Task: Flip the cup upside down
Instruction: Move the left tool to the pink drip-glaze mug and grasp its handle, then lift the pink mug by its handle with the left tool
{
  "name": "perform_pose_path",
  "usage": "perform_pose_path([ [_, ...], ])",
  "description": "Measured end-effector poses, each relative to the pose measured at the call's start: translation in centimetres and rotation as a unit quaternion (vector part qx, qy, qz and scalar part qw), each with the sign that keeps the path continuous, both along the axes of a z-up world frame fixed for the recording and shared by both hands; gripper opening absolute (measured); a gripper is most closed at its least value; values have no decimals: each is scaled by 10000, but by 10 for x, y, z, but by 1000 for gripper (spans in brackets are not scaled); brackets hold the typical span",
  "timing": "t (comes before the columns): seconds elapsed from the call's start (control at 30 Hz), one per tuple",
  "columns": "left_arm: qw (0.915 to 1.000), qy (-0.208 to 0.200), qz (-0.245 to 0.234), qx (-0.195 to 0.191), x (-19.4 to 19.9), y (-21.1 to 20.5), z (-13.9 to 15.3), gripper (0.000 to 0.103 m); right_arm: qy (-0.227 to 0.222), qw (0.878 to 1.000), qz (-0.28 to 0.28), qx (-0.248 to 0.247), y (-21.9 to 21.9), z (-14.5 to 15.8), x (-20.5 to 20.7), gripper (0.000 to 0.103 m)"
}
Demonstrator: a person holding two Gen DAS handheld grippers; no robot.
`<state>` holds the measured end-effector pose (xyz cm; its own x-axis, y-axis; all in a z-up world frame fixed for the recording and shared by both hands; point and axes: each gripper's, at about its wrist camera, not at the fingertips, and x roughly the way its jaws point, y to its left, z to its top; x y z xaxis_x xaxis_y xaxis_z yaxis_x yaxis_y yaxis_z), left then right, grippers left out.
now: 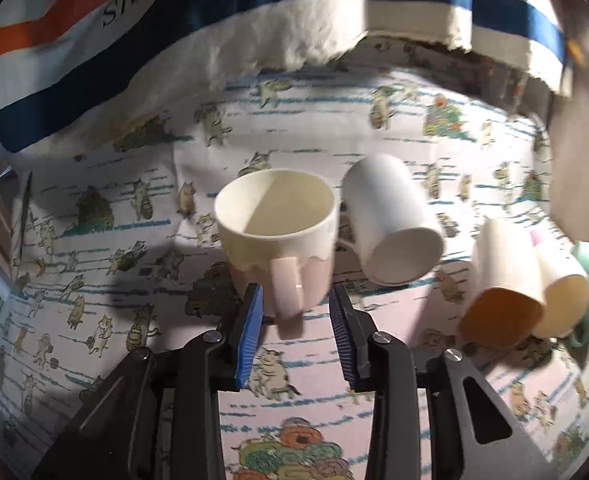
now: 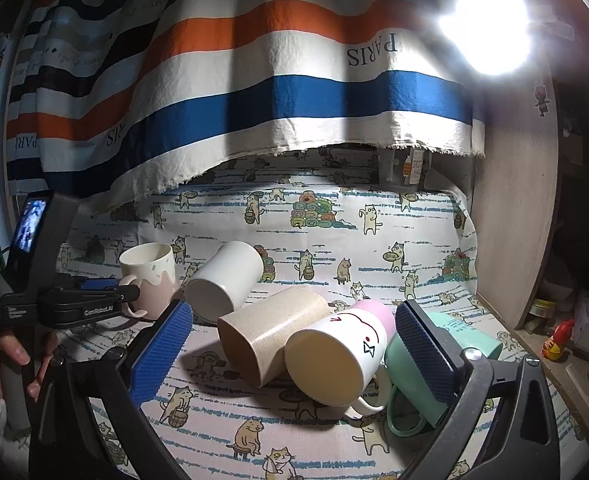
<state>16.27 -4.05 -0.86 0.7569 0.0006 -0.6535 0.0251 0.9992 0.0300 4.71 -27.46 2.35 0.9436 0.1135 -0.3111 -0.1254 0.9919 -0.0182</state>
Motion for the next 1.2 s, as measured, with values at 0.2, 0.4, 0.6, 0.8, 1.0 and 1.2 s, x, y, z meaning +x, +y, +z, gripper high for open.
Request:
perform_pose_path([
  [0.2,9999,93,-37,-101,8,4,-7,15,43,10000,23,-87,4,-3,1,102],
  [0.4,9997,116,-139,-180,-3,6,-3,14,-70,9999,12,-115,3,1,-6,102],
  [0.6,9998,78,-197,-47,-32,9,1,14,-2,9999,-16,-136,3,-1,-9,102],
  [0.8,9993,-103,-357,6,-74,14,9,14,-9,9997,-9,-259,9,-4,-16,102],
  [1.0,9987,-231,-443,-105,-103,22,16,14,26,9996,124,-257,20,-4,-20,102],
  [1.2,9975,-245,-600,-266,-132,25,13,14,2,9991,316,-293,32,-1,-28,101],
])
